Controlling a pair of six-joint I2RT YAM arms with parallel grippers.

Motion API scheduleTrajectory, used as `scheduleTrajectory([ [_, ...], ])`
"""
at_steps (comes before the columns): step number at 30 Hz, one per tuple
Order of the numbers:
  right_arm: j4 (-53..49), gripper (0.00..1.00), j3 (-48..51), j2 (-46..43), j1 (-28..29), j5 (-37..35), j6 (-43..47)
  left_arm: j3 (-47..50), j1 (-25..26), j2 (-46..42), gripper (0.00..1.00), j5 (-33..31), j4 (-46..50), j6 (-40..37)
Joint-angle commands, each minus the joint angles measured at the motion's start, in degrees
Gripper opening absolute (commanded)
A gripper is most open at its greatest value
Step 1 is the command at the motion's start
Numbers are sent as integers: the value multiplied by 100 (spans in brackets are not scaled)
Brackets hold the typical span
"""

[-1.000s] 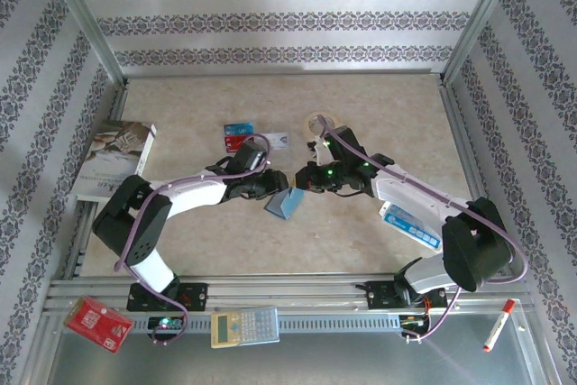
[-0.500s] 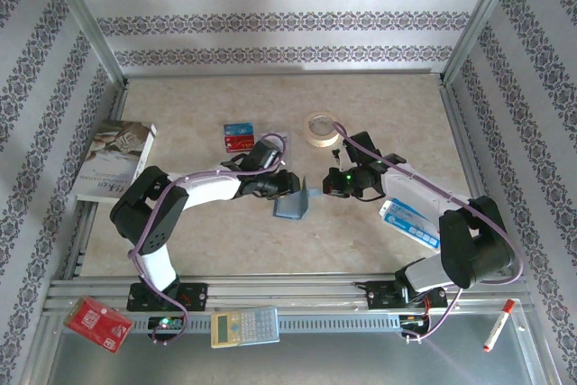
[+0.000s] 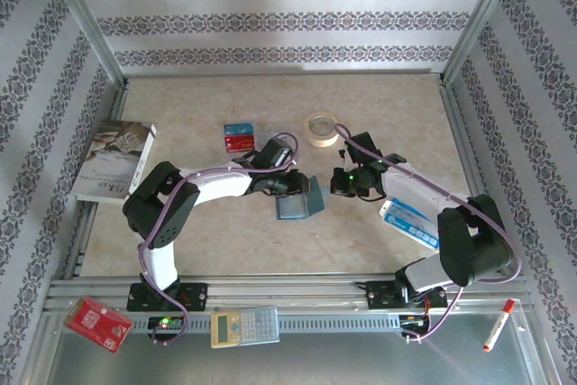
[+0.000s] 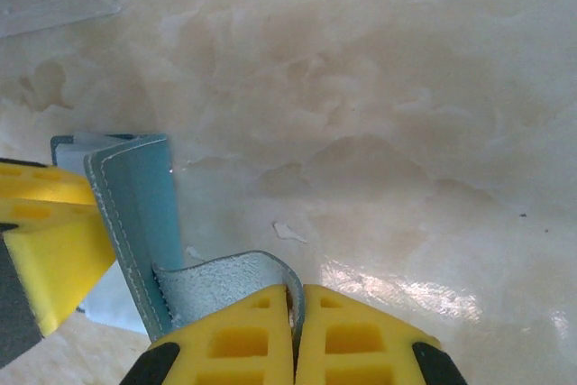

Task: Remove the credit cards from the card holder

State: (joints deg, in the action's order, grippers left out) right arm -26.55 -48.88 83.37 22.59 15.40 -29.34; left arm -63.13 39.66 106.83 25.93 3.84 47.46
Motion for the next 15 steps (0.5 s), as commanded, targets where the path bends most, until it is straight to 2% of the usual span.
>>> scheduleTrajectory([
  [1, 139, 5, 160, 57, -62, -279, -174, -246, 108, 170, 25, 48, 373, -224],
  [8, 381, 16, 459, -47, -70, -383, -444, -458, 141, 350, 19, 9, 473, -258],
  [15, 213, 47, 454, -1194, -65, -973, -438, -503, 152, 518, 16, -112, 706, -338],
])
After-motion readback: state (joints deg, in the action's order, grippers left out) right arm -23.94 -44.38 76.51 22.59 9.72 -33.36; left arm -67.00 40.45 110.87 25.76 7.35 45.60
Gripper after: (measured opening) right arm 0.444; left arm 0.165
